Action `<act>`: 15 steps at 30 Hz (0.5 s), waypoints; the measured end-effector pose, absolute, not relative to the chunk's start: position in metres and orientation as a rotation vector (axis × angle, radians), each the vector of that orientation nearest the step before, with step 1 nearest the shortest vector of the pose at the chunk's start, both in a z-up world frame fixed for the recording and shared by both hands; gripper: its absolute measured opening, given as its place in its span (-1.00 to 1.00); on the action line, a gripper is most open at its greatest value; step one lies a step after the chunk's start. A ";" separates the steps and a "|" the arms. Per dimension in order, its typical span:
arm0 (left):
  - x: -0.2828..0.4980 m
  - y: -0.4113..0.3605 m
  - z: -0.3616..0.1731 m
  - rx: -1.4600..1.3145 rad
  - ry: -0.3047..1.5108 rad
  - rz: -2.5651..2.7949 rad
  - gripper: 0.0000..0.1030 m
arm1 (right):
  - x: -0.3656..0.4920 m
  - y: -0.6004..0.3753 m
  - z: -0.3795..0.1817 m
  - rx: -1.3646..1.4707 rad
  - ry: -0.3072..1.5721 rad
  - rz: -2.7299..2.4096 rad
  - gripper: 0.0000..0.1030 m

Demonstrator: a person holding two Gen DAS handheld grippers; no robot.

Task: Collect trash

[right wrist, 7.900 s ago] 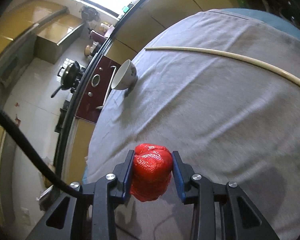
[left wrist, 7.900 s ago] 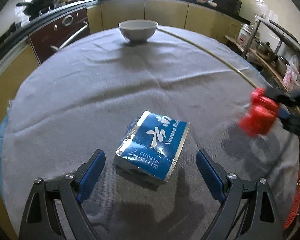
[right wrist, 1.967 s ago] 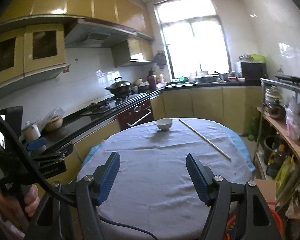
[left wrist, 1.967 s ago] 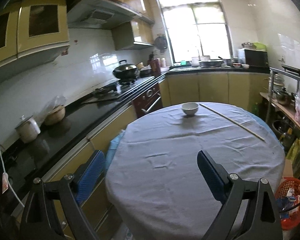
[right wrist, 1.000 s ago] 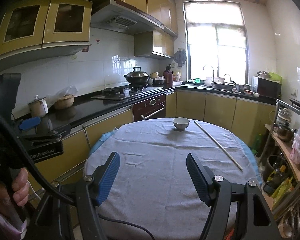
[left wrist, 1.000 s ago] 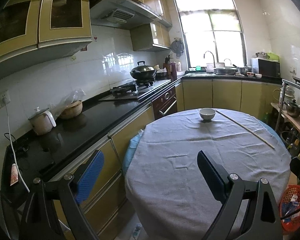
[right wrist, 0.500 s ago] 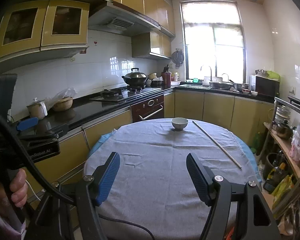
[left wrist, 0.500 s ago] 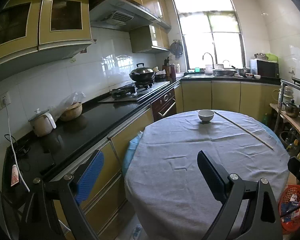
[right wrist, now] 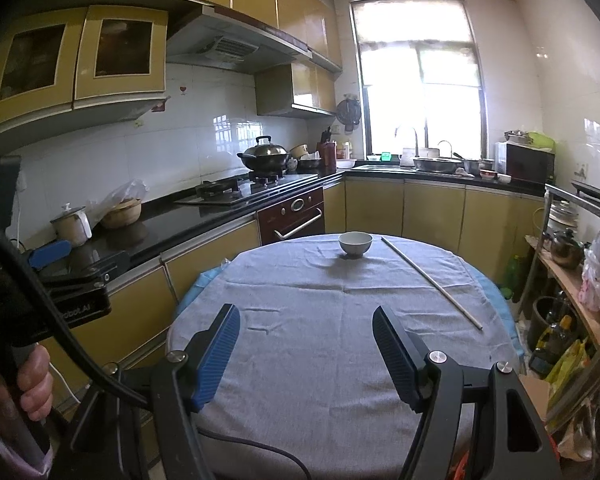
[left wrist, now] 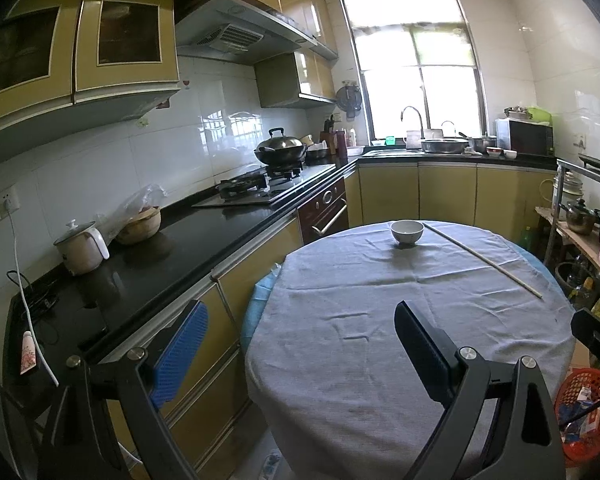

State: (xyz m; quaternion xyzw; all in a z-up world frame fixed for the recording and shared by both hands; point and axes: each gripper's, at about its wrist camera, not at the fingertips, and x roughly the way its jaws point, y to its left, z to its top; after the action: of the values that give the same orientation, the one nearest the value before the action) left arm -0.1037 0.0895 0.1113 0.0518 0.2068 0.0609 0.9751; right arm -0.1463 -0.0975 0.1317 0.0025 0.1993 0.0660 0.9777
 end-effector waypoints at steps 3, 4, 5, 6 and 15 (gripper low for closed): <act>-0.104 0.089 0.111 0.104 0.417 0.123 0.83 | -0.147 -0.098 0.131 0.005 0.402 0.132 0.40; -0.104 0.089 0.111 0.104 0.417 0.123 0.83 | -0.147 -0.098 0.131 0.005 0.402 0.132 0.41; -0.105 0.089 0.112 0.105 0.417 0.122 0.83 | -0.147 -0.098 0.131 0.005 0.401 0.132 0.41; -0.105 0.089 0.112 0.106 0.416 0.124 0.83 | -0.147 -0.098 0.131 0.005 0.401 0.132 0.41; -0.105 0.087 0.113 0.107 0.418 0.117 0.83 | -0.146 -0.099 0.131 0.007 0.405 0.131 0.41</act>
State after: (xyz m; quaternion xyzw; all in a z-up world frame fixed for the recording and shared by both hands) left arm -0.1055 0.0872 0.1126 0.0533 0.2073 0.0580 0.9751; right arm -0.1459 -0.0990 0.1308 0.0034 0.2010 0.0648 0.9774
